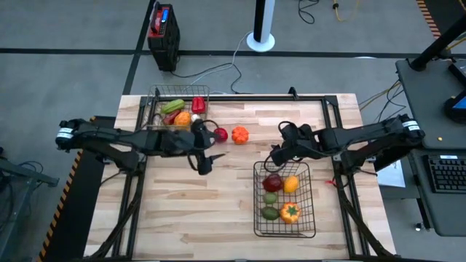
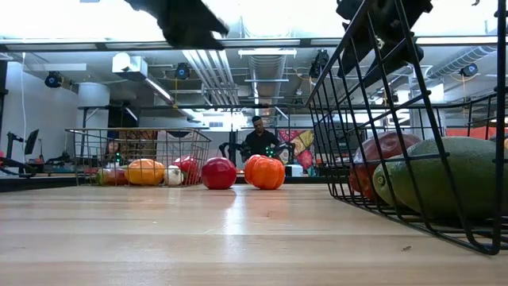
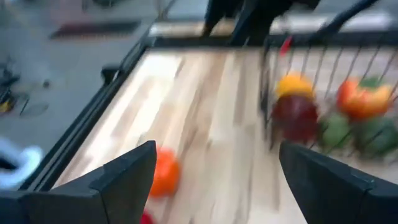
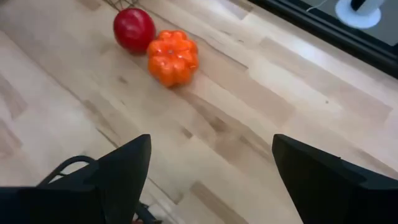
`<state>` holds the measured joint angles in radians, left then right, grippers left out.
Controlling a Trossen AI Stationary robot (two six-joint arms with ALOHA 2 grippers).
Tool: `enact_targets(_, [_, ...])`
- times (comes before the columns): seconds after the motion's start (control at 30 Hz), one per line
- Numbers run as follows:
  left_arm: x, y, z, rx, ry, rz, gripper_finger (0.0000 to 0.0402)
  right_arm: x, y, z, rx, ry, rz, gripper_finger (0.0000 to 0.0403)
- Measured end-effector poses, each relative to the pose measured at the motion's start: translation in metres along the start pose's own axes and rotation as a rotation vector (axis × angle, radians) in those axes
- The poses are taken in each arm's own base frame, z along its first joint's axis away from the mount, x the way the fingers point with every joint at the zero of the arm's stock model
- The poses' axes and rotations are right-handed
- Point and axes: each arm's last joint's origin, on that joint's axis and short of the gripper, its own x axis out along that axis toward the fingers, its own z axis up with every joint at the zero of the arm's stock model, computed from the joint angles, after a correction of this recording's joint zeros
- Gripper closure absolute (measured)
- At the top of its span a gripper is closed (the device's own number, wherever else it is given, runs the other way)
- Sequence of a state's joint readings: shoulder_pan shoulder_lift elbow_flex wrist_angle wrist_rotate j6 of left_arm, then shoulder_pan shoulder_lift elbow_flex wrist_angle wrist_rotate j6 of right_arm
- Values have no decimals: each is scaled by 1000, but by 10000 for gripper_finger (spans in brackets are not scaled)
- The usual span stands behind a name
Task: Sort produce into baskets
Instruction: Put the orange pumpkin into the gold wire basket
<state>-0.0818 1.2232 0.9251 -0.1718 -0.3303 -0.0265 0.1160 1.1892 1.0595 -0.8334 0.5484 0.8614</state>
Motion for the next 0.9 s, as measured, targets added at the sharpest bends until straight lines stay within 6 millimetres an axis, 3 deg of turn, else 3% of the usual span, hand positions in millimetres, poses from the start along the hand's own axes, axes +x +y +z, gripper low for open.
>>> enact_targets(0.2, [9,16,-9,97,182,52,81,-1,2,0,3,-8,15,77])
enact_targets(0.43, [46,26,-25,171,367,43,81,-1,4,2,2,-25,33,77])
enact_targets(0.67, [82,36,-28,321,527,2,81,-1,6,2,1,-35,47,77])
enact_targets(0.9, [111,54,-36,312,631,27,81,-1,6,2,-3,-34,47,77])
